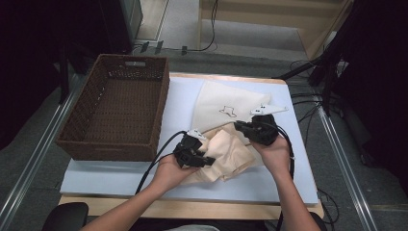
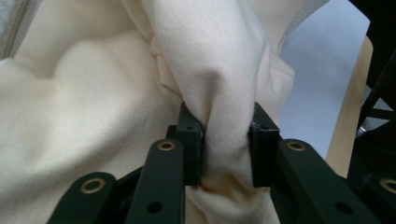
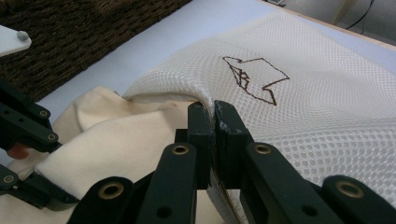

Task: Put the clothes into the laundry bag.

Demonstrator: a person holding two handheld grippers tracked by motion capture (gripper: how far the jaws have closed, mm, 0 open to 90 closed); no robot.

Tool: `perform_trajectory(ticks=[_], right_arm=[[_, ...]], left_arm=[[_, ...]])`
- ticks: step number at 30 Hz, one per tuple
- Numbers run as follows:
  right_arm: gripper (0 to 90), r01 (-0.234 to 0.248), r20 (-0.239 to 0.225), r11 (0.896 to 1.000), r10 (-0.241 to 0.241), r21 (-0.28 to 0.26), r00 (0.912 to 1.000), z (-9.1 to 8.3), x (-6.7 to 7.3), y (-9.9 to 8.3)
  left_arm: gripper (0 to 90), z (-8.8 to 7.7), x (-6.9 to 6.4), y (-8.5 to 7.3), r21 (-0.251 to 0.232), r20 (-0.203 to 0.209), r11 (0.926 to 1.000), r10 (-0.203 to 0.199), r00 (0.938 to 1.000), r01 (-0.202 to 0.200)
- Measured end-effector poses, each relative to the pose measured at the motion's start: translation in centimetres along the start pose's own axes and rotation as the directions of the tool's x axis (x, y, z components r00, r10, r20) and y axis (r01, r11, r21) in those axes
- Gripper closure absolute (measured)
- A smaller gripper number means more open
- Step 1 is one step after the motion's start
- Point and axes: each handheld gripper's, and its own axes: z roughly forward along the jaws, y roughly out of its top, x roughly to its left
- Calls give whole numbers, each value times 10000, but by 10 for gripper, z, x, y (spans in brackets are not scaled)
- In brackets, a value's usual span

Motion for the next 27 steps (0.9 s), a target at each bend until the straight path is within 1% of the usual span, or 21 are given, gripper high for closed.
perform_trajectory(ticks=[1,3,4,6,8,10,16,19,23,27], right_arm=[[872,37,2,10000,-37,12,10000,0,0,0],[872,19,-15,10000,-19,23,10000,1,1,0],[872,26,-10,10000,-26,32,10000,1,1,0],[872,70,-23,10000,-69,19,10000,1,2,0],[872,64,-21,10000,-64,28,10000,1,2,0],[872,60,-36,10000,-60,32,10000,1,2,0],[872,54,-84,10000,-54,12,10000,0,3,1],[872,86,-96,10000,-86,-15,9999,0,4,1],[872,39,-113,10000,-39,-46,9999,0,4,1],[872,27,-143,10000,-28,-78,9999,-1,4,2]], left_arm=[[748,0,0,1,-62,26,10000,-31,10000,31],[772,-1,1,3,-180,176,9996,-213,9996,216],[777,-2,1,4,-235,170,9993,-270,9995,274],[782,-2,-1,7,-267,143,9994,-193,9997,197],[784,-2,-2,10,-371,185,9990,-229,9996,235],[787,-3,-3,13,-375,114,9991,-186,9998,190],[791,-6,-4,26,-733,113,9965,-397,9991,405],[792,-8,-6,33,-921,72,9949,-415,9991,419],[791,-7,-7,41,-877,-38,9956,-319,9995,314],[791,-3,-7,46,-991,-17,9941,-455,9990,451]])
